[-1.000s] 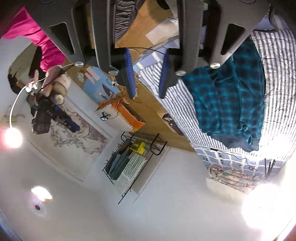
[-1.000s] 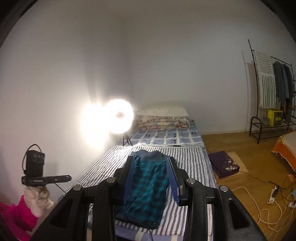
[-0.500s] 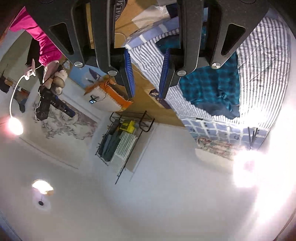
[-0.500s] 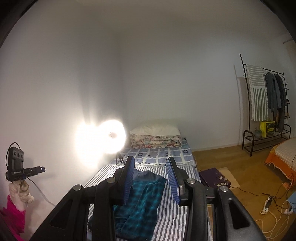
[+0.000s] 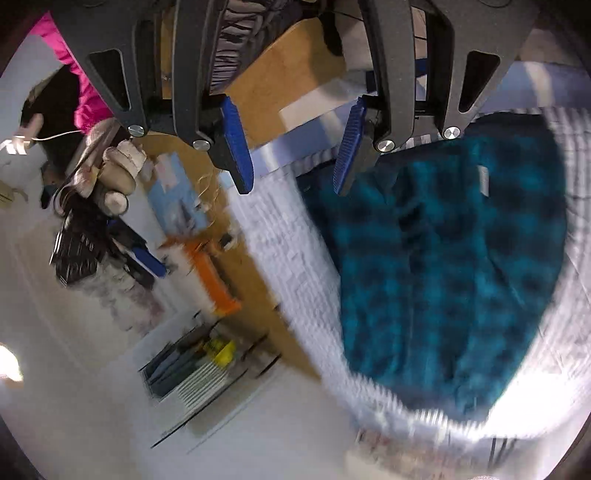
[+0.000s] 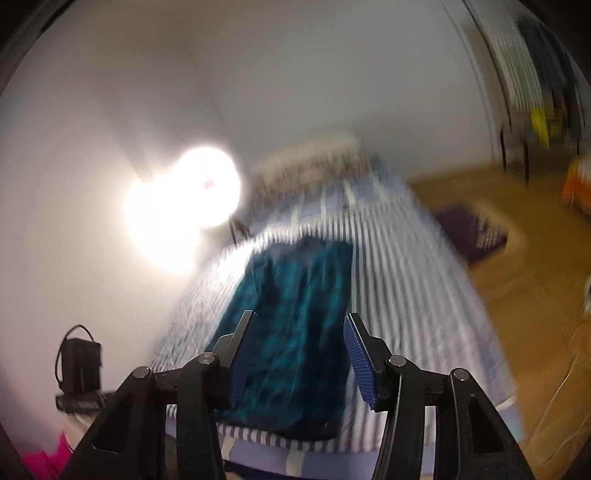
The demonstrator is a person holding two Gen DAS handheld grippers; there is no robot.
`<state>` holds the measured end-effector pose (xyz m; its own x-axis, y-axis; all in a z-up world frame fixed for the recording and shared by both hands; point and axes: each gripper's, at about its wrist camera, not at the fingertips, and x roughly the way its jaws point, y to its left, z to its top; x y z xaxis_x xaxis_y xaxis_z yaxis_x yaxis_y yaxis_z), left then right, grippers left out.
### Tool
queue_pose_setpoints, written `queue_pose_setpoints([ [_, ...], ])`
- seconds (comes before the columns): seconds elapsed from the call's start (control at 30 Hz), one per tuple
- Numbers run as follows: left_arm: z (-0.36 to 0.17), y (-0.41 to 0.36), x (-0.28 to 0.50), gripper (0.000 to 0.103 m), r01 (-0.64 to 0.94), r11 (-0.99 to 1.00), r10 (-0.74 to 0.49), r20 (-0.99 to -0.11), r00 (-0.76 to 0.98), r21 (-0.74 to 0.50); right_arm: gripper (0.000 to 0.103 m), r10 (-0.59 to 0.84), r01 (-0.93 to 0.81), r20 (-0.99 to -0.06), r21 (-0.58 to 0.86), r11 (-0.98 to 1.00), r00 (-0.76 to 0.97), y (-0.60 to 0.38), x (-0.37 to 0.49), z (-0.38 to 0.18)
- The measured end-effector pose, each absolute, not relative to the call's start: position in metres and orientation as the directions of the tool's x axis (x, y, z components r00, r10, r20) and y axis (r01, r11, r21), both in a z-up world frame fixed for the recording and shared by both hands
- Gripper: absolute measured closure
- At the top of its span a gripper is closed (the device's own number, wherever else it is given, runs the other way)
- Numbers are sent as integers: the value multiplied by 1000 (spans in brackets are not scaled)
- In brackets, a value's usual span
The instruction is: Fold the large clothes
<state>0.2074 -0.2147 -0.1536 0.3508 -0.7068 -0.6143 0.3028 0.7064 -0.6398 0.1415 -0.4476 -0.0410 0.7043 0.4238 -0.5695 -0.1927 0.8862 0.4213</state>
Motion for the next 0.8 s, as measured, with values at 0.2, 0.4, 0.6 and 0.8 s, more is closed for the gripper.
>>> queue_pose_setpoints([
  [0.2,-231,-243,238,58,210,777,-629,-714,307,-593,54,475,-141,-684,485,863,553,-417,209,-152],
  [0.4,-257,-246,247,58,209,811,-585,-754,300,-546,54,503,-78,-721,535,841,476,-398,251,-222],
  [0.6,-264,-247,256,63,225,815,-579,-760,294,-534,54,537,-47,-717,580,813,444,-391,270,-258],
  [0.8,-277,-239,259,96,198,773,-634,-722,277,-603,72,573,-116,-687,590,799,447,-377,280,-251],
])
